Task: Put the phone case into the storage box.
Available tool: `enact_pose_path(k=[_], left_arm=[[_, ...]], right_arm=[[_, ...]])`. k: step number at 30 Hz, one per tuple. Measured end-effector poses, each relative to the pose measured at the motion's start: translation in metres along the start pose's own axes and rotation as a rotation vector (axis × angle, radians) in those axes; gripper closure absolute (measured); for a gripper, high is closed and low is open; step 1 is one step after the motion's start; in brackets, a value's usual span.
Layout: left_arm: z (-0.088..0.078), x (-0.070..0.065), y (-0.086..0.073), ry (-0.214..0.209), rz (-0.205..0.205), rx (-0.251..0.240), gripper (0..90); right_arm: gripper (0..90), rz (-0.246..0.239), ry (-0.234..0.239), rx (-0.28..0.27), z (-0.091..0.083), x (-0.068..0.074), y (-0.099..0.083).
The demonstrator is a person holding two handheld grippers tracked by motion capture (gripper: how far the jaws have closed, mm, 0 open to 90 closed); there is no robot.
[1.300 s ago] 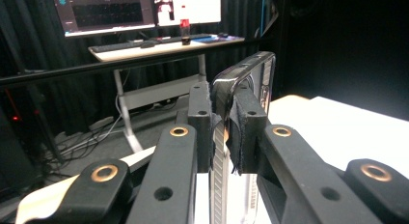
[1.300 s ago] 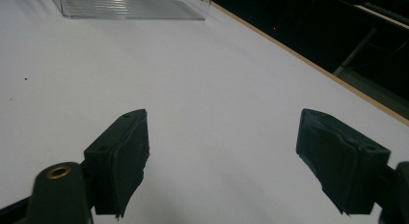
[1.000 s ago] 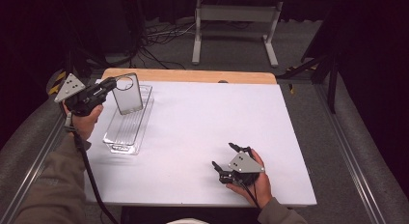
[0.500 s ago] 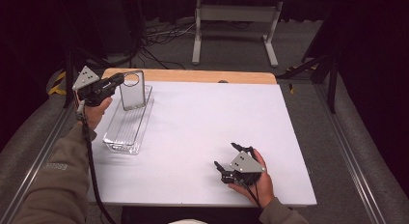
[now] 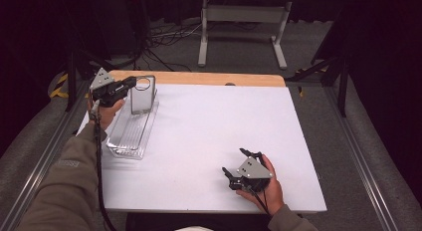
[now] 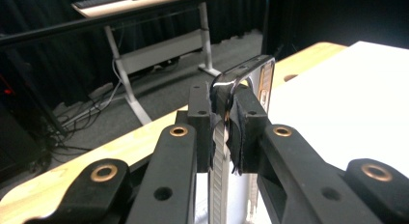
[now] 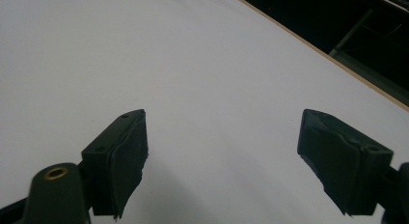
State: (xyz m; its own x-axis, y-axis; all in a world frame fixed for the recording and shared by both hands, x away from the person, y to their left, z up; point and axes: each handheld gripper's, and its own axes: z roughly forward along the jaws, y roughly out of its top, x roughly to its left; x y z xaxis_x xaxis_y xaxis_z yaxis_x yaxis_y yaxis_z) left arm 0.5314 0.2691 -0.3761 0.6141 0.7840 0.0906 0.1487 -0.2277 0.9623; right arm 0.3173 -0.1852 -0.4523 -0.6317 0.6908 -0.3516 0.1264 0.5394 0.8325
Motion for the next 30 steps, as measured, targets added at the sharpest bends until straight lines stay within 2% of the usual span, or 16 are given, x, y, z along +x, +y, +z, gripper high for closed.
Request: enact_pose_path(k=[5,8,10,15,17,21,23,30], left_arm=[[0.005,0.004,0.002,-0.002,0.008,0.003,80.8],[0.008,0.007,0.002,-0.011,-0.001,0.000,80.7],[0.011,0.012,0.001,-0.001,0.001,0.008,80.1],[0.019,0.021,0.002,0.016,0.001,0.026,78.5],[0.023,0.022,0.002,0.035,0.023,0.054,76.7],[0.029,0.026,0.000,0.064,0.039,0.096,74.3],[0.032,0.027,-0.002,0.076,0.037,0.115,69.2],[0.036,0.032,-0.004,0.114,0.028,0.149,62.8]], right_arm=[[19.1,-0.014,0.004,0.006,-0.002,0.003,0.000],[19.1,-0.015,0.007,0.008,-0.002,0.004,0.000],[22.3,-0.023,0.024,0.014,-0.002,0.005,0.000],[22.1,-0.040,0.043,0.029,0.002,0.009,0.000],[21.8,-0.051,0.047,0.035,0.003,0.010,0.000],[21.7,-0.059,0.056,0.043,0.005,0.012,0.000],[21.7,-0.059,0.062,0.047,0.005,0.012,0.000],[21.8,-0.049,0.066,0.045,0.004,0.011,0.000]])
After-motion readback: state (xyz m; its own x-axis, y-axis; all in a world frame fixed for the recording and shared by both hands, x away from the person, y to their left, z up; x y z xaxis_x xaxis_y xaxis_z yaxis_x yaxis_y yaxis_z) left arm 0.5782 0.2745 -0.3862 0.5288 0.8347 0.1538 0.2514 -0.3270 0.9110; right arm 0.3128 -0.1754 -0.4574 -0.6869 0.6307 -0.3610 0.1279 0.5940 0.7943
